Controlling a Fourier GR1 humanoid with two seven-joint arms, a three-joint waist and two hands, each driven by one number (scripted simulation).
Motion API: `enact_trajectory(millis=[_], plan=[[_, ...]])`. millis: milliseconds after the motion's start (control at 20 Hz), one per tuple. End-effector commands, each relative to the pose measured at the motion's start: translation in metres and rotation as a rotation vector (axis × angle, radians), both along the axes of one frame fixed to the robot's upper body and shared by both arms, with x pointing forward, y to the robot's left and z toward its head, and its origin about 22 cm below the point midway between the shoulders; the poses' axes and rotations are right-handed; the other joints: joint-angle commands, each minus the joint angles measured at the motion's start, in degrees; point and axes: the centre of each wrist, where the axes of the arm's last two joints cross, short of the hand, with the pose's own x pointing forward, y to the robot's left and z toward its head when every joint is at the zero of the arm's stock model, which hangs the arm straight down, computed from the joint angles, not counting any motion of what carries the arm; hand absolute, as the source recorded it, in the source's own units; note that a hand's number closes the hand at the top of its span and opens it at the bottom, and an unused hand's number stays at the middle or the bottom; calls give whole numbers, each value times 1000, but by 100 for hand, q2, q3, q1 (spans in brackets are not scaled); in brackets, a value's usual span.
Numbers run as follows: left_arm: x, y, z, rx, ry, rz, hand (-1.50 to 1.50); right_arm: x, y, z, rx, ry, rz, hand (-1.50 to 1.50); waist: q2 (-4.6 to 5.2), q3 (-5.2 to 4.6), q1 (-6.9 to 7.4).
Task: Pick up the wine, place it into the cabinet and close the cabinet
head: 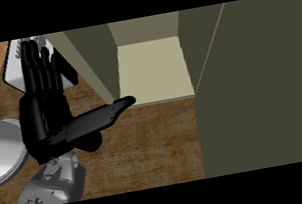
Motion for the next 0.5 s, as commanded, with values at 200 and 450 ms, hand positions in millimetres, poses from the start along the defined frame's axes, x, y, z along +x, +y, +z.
enact_trajectory(millis=[200,450], plan=[[-5,24,-4,10,43,51,-150,-7,-4,-23,6,0,1,-150,1,3,-10],[-42,19,-16,22,56,103,-150,-1,6,6,-4,2,3,-150,-4,1,24]])
